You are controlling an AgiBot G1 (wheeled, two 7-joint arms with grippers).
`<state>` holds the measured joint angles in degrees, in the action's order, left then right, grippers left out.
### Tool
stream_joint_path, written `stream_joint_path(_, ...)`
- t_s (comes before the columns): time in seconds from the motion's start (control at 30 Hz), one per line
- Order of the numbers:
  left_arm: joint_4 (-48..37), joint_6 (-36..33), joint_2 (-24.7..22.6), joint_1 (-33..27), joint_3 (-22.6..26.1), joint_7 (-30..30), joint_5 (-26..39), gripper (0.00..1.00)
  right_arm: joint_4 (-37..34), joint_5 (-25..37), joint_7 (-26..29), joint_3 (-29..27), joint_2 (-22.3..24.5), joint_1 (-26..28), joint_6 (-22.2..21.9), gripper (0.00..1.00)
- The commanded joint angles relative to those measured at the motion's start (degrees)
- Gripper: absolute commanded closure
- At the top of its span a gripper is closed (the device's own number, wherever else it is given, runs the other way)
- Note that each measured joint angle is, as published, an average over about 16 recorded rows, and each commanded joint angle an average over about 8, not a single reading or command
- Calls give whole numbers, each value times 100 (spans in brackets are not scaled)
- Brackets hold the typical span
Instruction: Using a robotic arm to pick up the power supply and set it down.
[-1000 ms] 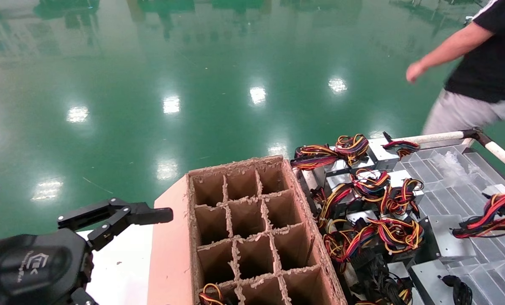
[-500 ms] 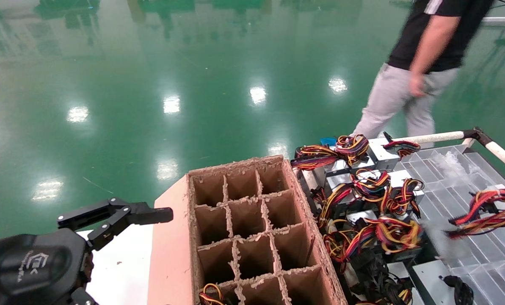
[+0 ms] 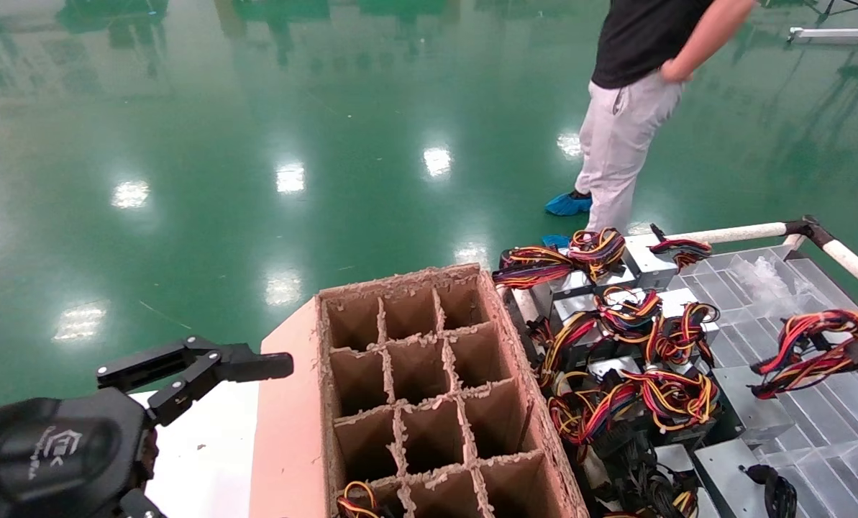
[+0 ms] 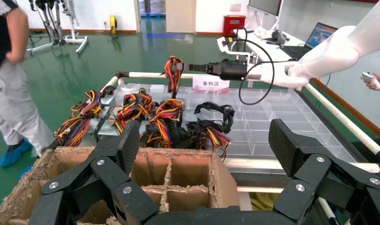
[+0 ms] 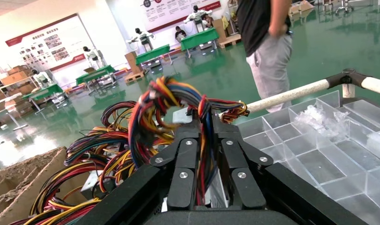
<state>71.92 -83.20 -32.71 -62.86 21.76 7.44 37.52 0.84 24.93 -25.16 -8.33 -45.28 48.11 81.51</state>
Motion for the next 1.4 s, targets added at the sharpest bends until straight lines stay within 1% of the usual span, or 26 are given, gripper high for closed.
stream_joint_path(0.03,0,0,0,0,0,0,0,0,-2,4,-2,1,-2,0,-5,0)
stream_joint_path(0.33,0,0,0,0,0,0,0,0,67,-6,-11,-8,55,1,111,0)
stream_joint_path(0.67,-1,-1,0,0,0,0,0,0,356,-87,161,-57,199,-58,514,0)
stream_joint_path(1.03,-2,0,1,0,0,-1,0,0,445,-88,213,-43,227,-65,555,0)
stream_joint_path(1.17,-2,1,1,0,0,-1,0,0,686,-27,332,44,256,-17,553,0)
stream_joint_path(1.4,-3,0,1,0,1,-1,0,0,1434,168,702,316,344,138,538,0)
